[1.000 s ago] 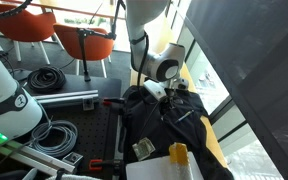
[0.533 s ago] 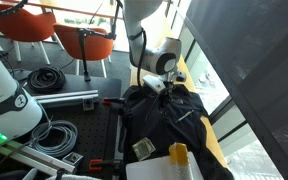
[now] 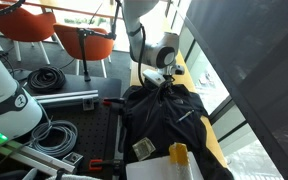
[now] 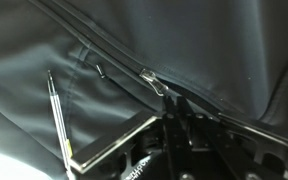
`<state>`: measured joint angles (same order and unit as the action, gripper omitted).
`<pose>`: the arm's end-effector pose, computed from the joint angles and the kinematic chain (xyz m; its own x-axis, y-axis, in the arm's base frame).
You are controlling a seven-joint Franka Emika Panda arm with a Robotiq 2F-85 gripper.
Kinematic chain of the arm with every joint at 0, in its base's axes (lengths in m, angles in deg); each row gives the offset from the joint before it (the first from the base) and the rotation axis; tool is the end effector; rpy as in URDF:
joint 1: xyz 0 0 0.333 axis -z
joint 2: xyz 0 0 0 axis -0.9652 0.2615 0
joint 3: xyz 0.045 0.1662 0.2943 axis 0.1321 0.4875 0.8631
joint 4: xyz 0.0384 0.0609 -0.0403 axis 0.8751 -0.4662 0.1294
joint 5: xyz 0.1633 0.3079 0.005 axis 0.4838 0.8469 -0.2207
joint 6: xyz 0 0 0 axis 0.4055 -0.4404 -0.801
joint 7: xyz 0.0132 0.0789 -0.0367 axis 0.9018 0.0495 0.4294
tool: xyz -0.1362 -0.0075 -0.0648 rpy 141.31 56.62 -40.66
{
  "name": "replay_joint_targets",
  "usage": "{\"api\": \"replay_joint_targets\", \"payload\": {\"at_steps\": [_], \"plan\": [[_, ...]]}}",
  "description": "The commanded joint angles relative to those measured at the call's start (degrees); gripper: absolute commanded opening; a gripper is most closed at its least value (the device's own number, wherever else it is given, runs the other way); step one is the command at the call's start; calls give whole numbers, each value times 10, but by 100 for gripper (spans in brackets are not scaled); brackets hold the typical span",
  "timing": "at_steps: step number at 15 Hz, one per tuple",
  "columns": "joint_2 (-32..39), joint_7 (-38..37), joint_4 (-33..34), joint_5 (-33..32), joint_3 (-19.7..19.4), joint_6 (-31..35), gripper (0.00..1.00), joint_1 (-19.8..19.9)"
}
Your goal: Pull the zipper closed on the jumper
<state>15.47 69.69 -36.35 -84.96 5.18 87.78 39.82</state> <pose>0.5440 0.2661 0.0909 0.8354 0.5497 0.0059 0.5268 -0.8036 0.2771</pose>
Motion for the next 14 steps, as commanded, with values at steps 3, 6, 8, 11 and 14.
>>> {"api": "replay_joint_targets", "payload": {"at_steps": [3, 6, 8, 11, 14], "plan": [[29, -5, 66, -1, 30, -41, 2, -16], [49, -1, 103, 1, 43, -65, 2, -21], [63, 2, 129, 2, 52, -78, 2, -22], [86, 7, 169, 4, 63, -98, 2, -22], [103, 10, 203, 4, 72, -115, 2, -25]]}}
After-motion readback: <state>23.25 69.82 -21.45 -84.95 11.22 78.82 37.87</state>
